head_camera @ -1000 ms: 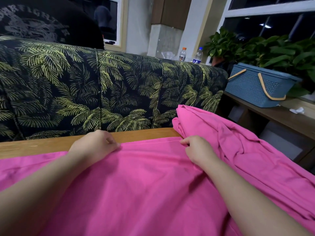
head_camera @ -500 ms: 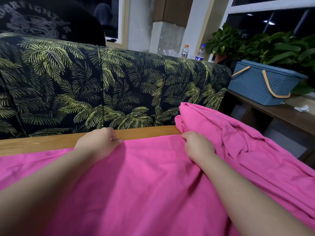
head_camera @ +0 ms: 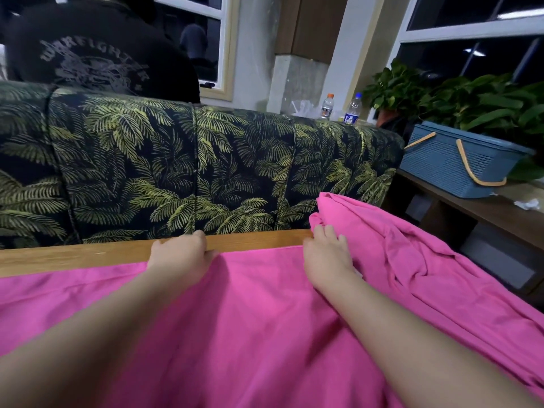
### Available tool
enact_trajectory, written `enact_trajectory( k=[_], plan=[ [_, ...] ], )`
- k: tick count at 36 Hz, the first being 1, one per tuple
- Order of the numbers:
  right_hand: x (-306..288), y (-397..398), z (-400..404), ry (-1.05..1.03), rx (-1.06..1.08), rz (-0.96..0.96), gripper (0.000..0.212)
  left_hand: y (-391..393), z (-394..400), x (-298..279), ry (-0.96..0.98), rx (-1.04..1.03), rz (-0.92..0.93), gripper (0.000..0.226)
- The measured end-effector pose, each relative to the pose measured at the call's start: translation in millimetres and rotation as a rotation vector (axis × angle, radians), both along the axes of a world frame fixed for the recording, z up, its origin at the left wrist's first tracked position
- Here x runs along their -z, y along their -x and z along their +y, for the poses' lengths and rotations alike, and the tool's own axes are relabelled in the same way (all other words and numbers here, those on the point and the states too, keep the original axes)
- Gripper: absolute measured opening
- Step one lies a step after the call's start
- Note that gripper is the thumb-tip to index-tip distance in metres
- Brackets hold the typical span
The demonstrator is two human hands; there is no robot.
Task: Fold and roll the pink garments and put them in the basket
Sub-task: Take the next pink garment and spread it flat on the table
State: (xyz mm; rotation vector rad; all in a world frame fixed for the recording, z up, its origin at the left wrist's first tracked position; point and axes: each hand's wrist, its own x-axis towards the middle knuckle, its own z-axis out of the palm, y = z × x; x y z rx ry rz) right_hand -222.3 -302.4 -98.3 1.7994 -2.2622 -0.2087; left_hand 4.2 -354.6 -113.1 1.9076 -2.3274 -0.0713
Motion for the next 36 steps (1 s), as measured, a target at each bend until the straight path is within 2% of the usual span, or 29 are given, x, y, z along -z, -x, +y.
enact_trajectory(
  k=[2, 5, 7, 10, 14, 20, 24, 28, 32, 36],
  plan=[
    [-5.8, -21.4, 6.7, 0.021, -0.072, -0.159, 0.03, -16.7, 1.3, -3.3, -0.044, 0.023, 0.069, 0.031],
    [-5.4, -54.7, 18.5, -0.082, -0.083, -0.43, 0.034, -47.6, 1.2, -2.3, -0.104, 0.058, 0.186, 0.024],
    [2.9, -70.1, 24.8, -0.166, -0.085, -0.489, 0.039, -67.5, 2.0, 0.1, -0.11, 0.075, 0.169, 0.015],
    [12.8, -82.6, 31.7, -0.183, -0.073, -0.492, 0.05, -86.1, 8.0, 1.5, -0.091, 0.035, 0.074, 0.016],
    [17.0, -84.2, 32.2, -0.093, -0.056, -0.505, 0.054, -88.9, 10.2, 3.4, -0.091, -0.024, 0.014, 0.03],
    [21.7, -78.5, 25.5, -0.103, -0.082, -0.485, 0.054, -85.8, 6.0, 0.1, -0.081, -0.153, 0.091, 0.023],
    [20.1, -81.1, 25.2, -0.118, -0.082, -0.445, 0.058, -84.7, 5.5, 7.5, -0.059, -0.197, 0.066, 0.026],
    [15.0, -87.0, 25.3, -0.125, -0.059, -0.421, 0.064, -84.9, 7.4, 11.4, -0.008, -0.23, 0.135, 0.027],
    [6.9, -92.2, 21.9, -0.138, -0.008, -0.431, 0.068, -99.3, 15.6, 3.9, 0.081, -0.209, 0.161, 0.036],
    [2.2, -95.3, 16.4, -0.205, 0.051, -0.361, 0.075, -137.8, 33.0, -9.2, 0.093, -0.17, 0.126, 0.027]
  ],
)
